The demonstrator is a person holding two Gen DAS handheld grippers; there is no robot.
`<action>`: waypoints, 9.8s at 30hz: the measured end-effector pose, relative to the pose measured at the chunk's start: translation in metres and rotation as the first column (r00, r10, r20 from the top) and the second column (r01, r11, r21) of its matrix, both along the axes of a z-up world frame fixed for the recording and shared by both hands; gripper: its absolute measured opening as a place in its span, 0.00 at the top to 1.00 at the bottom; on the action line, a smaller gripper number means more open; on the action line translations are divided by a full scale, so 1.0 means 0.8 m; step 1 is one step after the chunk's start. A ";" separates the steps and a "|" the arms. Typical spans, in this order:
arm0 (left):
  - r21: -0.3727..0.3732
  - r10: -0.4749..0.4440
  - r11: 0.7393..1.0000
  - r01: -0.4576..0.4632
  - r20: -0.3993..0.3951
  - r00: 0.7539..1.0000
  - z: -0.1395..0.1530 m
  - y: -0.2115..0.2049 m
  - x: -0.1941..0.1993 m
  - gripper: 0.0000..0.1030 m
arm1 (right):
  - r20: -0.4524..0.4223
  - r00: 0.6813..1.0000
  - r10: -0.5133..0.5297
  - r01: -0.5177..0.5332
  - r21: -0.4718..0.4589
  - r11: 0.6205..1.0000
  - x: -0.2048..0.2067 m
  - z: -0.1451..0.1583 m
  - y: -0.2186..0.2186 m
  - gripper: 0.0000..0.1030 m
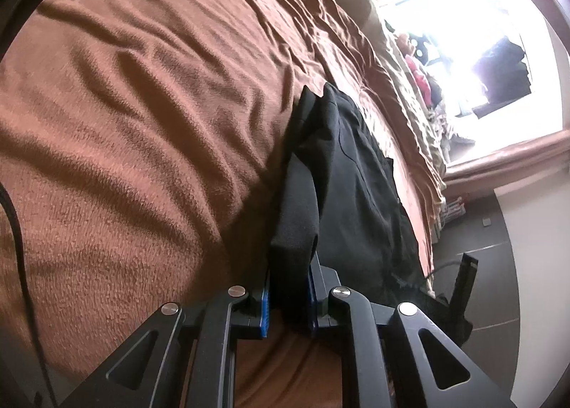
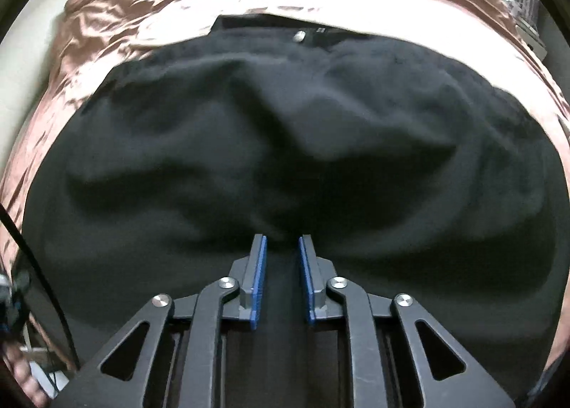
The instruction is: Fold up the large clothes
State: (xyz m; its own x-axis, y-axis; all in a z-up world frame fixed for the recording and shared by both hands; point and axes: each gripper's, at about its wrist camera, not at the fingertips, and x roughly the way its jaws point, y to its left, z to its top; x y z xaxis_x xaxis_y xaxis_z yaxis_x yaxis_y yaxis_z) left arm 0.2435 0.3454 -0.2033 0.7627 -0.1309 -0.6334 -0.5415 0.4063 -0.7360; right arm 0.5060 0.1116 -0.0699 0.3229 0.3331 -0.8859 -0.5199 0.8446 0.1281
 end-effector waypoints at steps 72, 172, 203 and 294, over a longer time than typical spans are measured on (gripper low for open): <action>0.254 -0.295 0.941 0.222 0.297 0.908 0.220 -0.155 0.093 0.88 | -0.184 0.982 -0.051 0.113 0.342 0.933 -0.106 -0.060 -0.132 0.83; 0.237 -0.523 0.794 0.560 -0.205 0.827 0.050 -0.255 0.275 0.54 | -0.228 0.955 -0.188 0.286 0.555 0.781 0.032 -0.031 -0.527 0.28; 0.226 -0.496 0.822 0.523 -0.170 0.852 0.001 -0.200 0.434 0.50 | -0.371 0.910 0.185 0.128 0.676 0.726 0.276 -0.110 -0.399 0.38; 0.371 -0.809 0.576 0.729 0.128 0.574 0.309 -0.781 0.409 0.86 | 0.245 0.900 -0.361 0.164 0.577 0.800 -0.149 0.241 -0.776 0.92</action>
